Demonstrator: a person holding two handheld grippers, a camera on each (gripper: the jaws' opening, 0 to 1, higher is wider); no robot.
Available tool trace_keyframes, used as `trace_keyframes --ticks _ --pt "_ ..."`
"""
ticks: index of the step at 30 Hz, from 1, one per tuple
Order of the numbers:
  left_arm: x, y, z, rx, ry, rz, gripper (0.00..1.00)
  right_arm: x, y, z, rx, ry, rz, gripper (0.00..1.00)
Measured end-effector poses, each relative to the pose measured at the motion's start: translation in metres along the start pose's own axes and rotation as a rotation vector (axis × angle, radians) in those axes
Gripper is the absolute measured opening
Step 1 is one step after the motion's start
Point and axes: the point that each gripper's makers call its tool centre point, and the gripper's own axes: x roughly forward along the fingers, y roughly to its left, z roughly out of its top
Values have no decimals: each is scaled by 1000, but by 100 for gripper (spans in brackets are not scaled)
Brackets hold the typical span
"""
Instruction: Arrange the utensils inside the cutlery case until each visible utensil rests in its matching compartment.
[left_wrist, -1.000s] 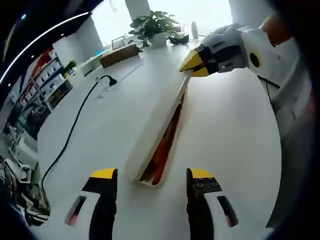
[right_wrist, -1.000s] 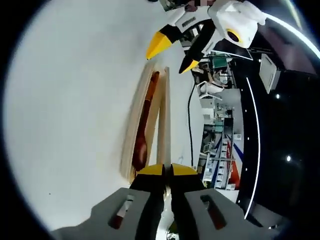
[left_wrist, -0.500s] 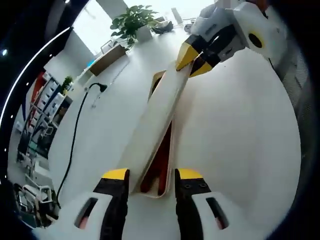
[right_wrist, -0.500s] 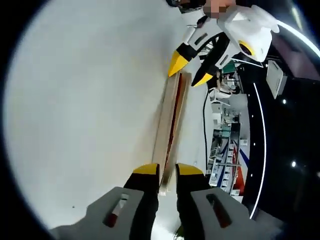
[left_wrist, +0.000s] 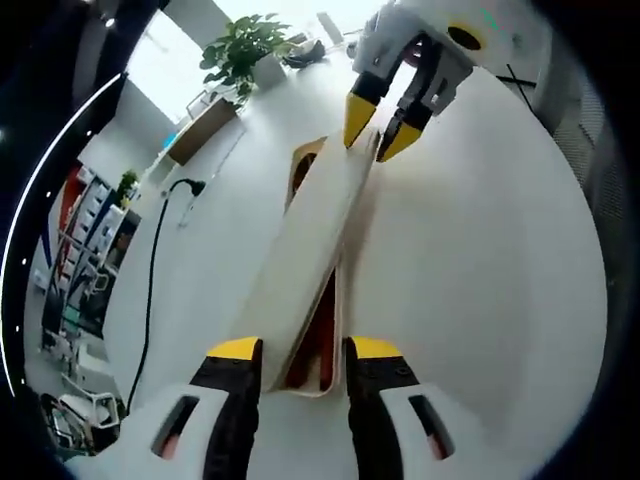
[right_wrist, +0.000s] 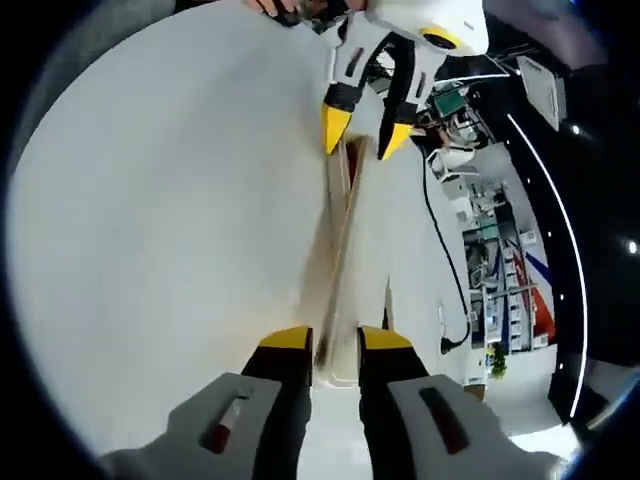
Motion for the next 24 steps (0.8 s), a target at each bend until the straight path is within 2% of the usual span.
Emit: trace_keyframes --ticks 2,3,4,5,6,7,9,11,12,15,16,18,22,24 --pt "0 0 0 -2 4 -2 34 -1 4 1 130 -11 50 16" --pt "-1 -1 0 -3 3 -2 34 -2 3 2 221 -23 63 18" --pt "-1 -1 1 -6 1 -2 34 -2 4 3 236 -33 74 22" --pt "-1 -1 1 -7 0 -4 34 -6 4 6 369 -54 104 26" --pt "-2 -1 1 -7 -1 -7 34 -6 3 6 392 -57 103 30" --pt "-2 -1 0 -5 -2 -9 34 -9 2 9 454 -84 137 33" --pt "-2 -1 0 6 -3 -14 33 -14 -10 9 577 -112 122 40" --pt "-2 -1 -1 10 -3 -15 33 -16 -12 8 682 -141 181 49" --pt "-2 -1 -1 11 -4 -15 33 -15 -16 4 702 -138 169 53" --pt "-2 -2 -1 23 -6 -17 33 -10 -5 -9 682 -85 246 56" --pt "-3 -2 0 30 -7 -20 33 -10 -1 -11 686 -67 264 53" --pt "-4 -3 0 34 -10 -24 33 -9 -1 -11 679 -79 254 49" --pt "-4 -3 1 35 -10 -27 33 -6 -1 -12 688 -68 272 49" --pt "-5 -3 1 37 -10 -33 33 -4 2 -14 670 -51 294 46"
